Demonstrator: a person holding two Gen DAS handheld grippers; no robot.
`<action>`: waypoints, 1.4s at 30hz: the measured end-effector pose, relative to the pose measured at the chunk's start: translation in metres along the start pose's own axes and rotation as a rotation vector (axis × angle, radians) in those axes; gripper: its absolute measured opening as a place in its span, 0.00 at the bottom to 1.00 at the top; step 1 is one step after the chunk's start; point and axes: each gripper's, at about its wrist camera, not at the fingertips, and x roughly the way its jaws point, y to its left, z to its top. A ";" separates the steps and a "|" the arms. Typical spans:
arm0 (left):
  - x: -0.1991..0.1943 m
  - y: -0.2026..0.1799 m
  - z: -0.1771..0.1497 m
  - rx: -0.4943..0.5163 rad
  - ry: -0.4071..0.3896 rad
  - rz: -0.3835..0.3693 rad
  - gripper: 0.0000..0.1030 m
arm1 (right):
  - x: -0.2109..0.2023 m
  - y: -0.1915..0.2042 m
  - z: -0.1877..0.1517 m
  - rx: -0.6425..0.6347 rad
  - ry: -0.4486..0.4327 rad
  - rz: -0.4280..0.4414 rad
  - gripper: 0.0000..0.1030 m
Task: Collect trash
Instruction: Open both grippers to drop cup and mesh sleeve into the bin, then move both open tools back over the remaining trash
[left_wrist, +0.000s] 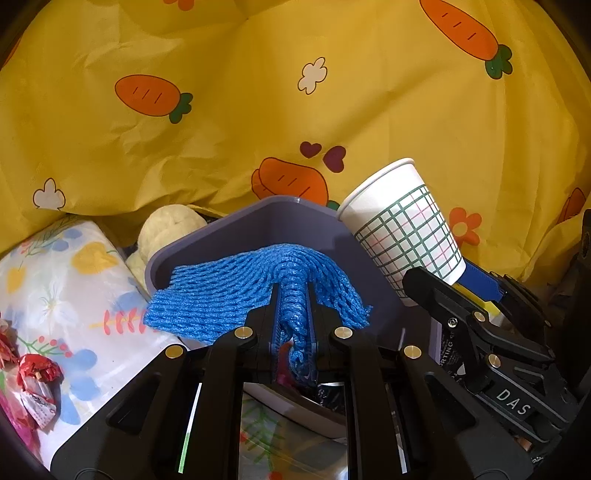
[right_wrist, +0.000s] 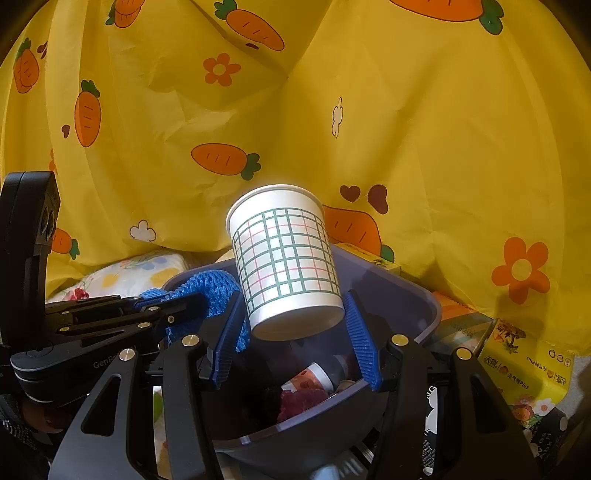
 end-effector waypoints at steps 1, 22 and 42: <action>0.001 0.000 0.000 0.001 0.003 -0.008 0.11 | 0.000 -0.001 0.000 0.002 0.000 -0.001 0.53; -0.056 0.050 -0.033 -0.095 -0.106 0.168 0.88 | 0.016 0.016 -0.005 -0.015 0.045 -0.014 0.70; -0.177 0.124 -0.116 -0.289 -0.166 0.629 0.94 | -0.016 0.103 -0.007 -0.066 -0.026 0.145 0.92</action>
